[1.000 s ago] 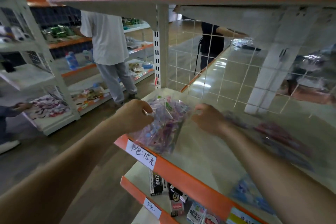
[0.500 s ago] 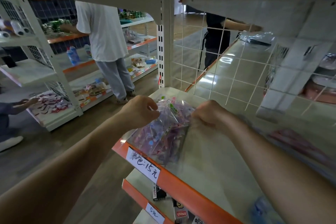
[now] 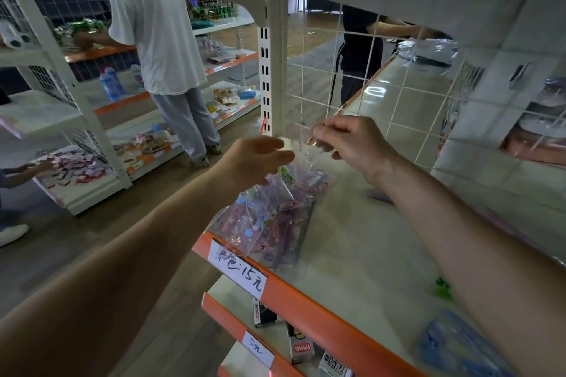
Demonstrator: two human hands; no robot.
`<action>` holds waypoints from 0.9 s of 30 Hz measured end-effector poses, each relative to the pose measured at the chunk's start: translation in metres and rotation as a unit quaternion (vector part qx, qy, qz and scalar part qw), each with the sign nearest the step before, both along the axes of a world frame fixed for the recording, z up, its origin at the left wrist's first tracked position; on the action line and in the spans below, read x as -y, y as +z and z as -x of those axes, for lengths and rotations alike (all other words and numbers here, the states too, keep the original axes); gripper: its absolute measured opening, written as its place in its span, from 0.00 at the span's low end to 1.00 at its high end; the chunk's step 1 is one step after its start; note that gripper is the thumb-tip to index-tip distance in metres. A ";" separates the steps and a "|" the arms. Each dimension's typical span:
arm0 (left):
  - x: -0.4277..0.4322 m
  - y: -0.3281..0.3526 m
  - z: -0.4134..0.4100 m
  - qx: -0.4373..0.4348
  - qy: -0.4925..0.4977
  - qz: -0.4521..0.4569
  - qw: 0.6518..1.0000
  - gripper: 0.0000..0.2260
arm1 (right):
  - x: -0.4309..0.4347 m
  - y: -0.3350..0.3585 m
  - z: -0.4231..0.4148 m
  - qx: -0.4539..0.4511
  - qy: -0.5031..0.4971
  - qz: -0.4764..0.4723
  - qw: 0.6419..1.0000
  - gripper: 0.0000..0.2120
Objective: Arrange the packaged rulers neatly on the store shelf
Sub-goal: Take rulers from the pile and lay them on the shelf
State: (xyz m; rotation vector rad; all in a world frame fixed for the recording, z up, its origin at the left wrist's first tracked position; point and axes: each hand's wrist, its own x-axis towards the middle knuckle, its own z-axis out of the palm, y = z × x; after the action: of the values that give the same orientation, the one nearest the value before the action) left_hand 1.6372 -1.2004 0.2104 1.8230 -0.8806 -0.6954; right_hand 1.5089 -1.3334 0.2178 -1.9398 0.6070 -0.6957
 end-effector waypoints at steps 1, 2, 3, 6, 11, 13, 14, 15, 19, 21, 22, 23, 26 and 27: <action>0.001 0.001 0.002 -0.038 -0.004 0.018 0.999 0.15 | -0.004 0.002 -0.003 -0.008 0.034 -0.005 0.999 0.04; 0.001 0.002 0.004 -0.060 -0.009 0.032 0.998 0.11 | -0.008 0.002 -0.007 -0.015 0.063 -0.019 0.998 0.04; 0.001 0.002 0.004 -0.069 -0.010 0.039 0.997 0.07 | -0.009 0.000 -0.010 -0.020 0.078 -0.039 0.996 0.04; -0.005 -0.001 -0.001 -0.073 0.025 0.033 0.996 0.02 | 0.000 -0.013 -0.018 -0.114 0.015 0.003 0.993 0.11; -0.016 -0.007 -0.014 -0.094 0.062 0.022 0.993 0.02 | 0.018 -0.050 -0.016 -0.412 -0.073 0.161 0.894 0.29; -0.019 -0.010 -0.016 -0.093 0.062 0.020 0.994 0.02 | 0.016 -0.053 -0.017 -0.414 -0.078 0.156 0.893 0.28; -0.020 -0.011 -0.017 -0.092 0.064 0.019 0.994 0.02 | 0.016 -0.052 -0.018 -0.408 -0.080 0.144 0.898 0.26; -0.021 -0.011 -0.017 -0.092 0.067 0.018 0.993 0.02 | 0.017 -0.052 -0.019 -0.402 -0.084 0.124 0.903 0.24; -0.022 -0.012 -0.018 -0.095 0.067 0.018 0.993 0.02 | 0.023 -0.050 -0.021 -0.380 -0.094 0.032 0.920 0.20; -0.023 -0.012 -0.018 -0.095 0.067 0.019 0.993 0.02 | 0.025 -0.051 -0.021 -0.369 -0.096 0.005 0.924 0.17; -0.023 -0.012 -0.018 -0.095 0.068 0.020 0.993 0.02 | 0.027 -0.052 -0.022 -0.356 -0.099 -0.012 0.929 0.15; -0.023 -0.012 -0.018 -0.095 0.069 0.022 0.993 0.02 | 0.030 -0.053 -0.021 -0.329 -0.105 -0.036 0.938 0.13; -0.022 -0.011 -0.018 -0.096 0.072 0.024 0.992 0.02 | 0.038 -0.050 -0.017 -0.239 -0.127 -0.102 0.957 0.03; -0.021 -0.012 -0.017 -0.097 0.072 0.023 0.992 0.02 | 0.039 -0.050 -0.015 -0.228 -0.125 -0.104 0.960 0.06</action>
State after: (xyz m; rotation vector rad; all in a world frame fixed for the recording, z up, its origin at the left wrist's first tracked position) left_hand 1.6545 -1.1790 0.1988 1.7254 -0.6258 -0.7398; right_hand 1.5237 -1.3726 0.1680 -1.8468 1.1773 -0.3117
